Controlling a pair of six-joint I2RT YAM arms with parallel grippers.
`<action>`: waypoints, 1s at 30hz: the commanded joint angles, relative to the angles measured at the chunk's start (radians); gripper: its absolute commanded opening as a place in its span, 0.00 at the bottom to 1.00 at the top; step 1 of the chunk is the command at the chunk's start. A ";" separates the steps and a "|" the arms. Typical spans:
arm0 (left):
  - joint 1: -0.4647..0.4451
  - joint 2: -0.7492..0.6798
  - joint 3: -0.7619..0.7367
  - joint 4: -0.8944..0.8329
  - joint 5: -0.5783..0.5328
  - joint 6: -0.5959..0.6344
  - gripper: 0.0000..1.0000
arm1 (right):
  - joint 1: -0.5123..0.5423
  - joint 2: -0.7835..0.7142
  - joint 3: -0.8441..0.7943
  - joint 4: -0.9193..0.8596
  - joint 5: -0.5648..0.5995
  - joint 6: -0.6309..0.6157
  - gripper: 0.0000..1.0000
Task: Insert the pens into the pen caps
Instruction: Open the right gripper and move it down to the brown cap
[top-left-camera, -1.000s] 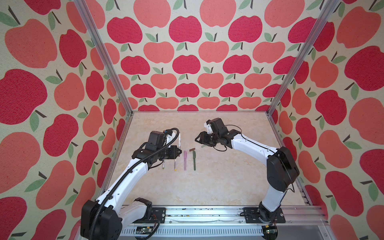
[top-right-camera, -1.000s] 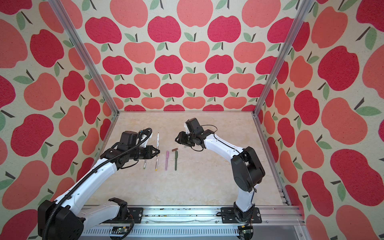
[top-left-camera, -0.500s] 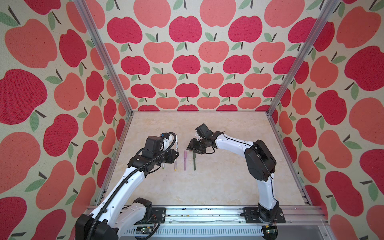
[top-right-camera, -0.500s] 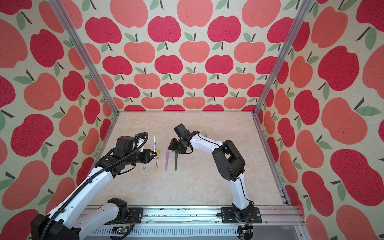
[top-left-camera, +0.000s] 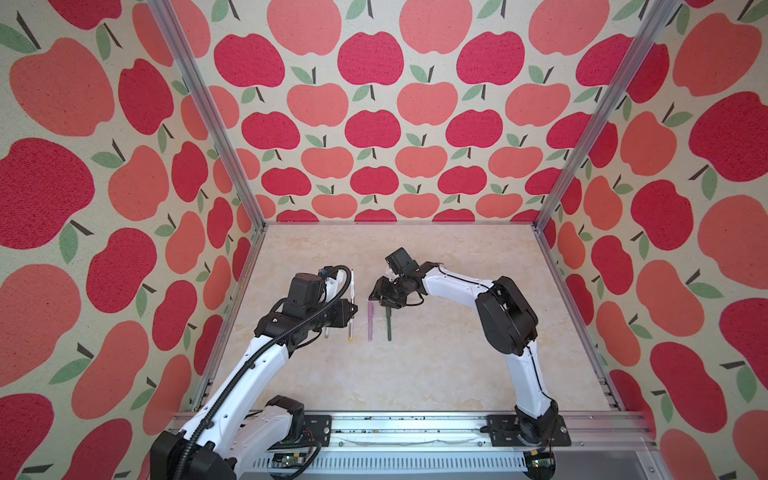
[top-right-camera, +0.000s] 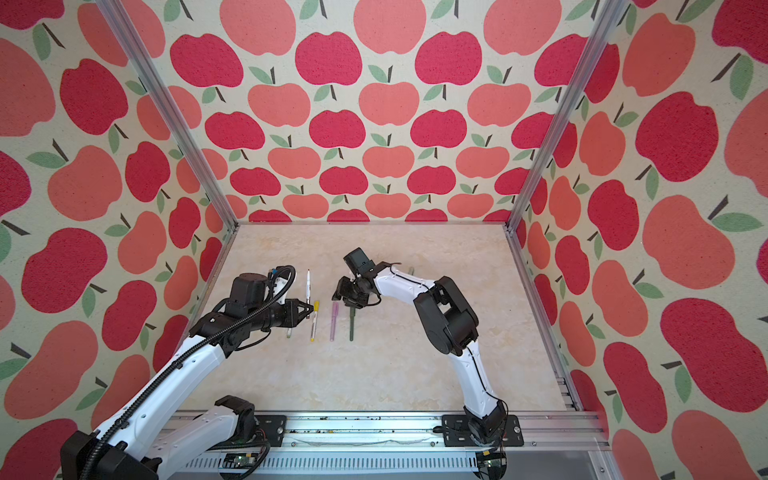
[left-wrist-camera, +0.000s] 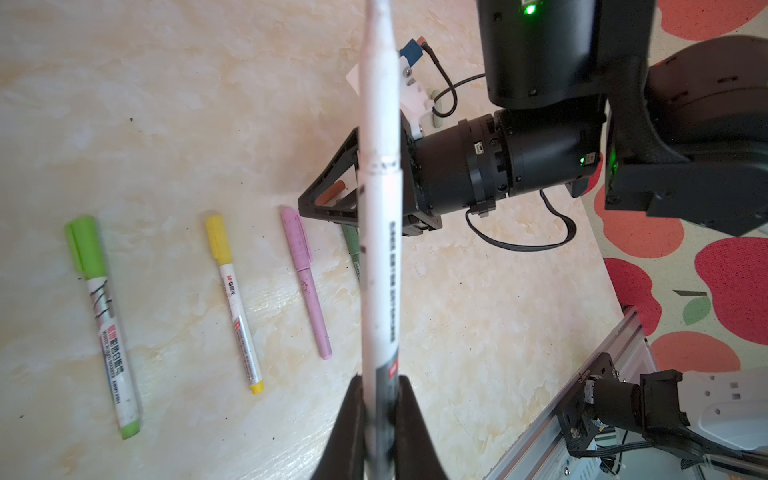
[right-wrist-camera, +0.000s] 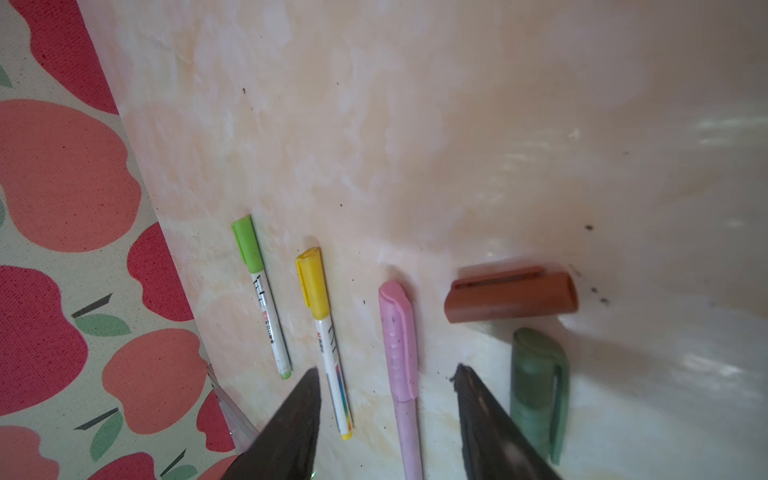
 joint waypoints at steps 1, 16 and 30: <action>0.006 -0.011 -0.001 0.020 -0.005 0.018 0.00 | 0.003 0.040 0.043 -0.025 -0.026 0.007 0.54; 0.010 -0.014 0.011 0.006 -0.008 0.021 0.00 | -0.051 0.127 0.180 -0.083 0.029 -0.080 0.54; 0.015 -0.001 0.007 0.016 -0.013 0.005 0.00 | -0.118 0.065 0.265 -0.136 -0.061 -0.375 0.50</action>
